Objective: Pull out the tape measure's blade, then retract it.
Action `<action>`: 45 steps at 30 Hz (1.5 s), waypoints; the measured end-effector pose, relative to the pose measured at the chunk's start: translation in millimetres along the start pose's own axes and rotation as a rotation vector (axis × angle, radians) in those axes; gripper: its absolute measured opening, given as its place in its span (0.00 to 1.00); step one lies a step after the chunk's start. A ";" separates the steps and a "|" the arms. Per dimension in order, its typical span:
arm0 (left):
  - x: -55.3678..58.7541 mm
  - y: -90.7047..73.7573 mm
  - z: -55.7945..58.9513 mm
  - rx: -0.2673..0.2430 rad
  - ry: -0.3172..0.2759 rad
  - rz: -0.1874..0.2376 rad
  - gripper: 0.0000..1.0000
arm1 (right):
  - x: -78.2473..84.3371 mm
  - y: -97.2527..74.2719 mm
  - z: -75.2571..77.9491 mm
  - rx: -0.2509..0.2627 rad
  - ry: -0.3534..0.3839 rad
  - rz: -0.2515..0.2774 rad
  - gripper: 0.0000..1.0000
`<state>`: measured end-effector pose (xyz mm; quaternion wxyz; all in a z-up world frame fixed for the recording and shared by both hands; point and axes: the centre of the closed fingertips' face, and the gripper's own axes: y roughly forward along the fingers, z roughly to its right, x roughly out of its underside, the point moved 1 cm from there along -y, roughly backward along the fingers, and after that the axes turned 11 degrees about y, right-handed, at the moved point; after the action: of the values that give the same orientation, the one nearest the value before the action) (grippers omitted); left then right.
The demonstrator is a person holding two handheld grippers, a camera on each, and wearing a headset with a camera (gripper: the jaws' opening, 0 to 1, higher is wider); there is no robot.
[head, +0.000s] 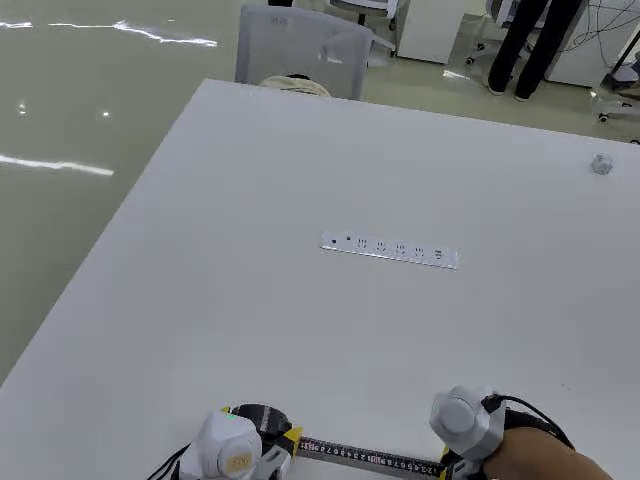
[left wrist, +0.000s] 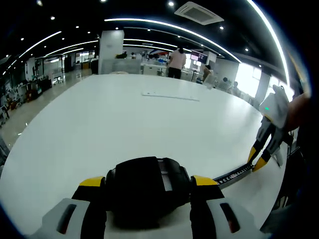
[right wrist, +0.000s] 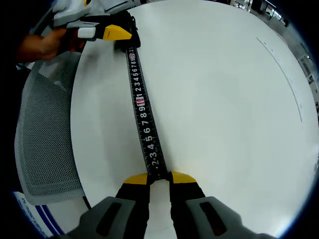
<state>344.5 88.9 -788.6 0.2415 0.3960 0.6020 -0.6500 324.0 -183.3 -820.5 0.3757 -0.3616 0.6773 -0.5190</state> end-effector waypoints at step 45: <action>3.1 -0.5 0.5 0.019 0.053 -0.036 0.61 | -7.4 1.8 -2.8 0.035 -0.052 0.029 0.14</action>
<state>342.2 89.0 -790.8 0.2099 0.4042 0.6089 -0.6494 324.8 -175.2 -820.8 0.4070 -0.3585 0.6633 -0.5155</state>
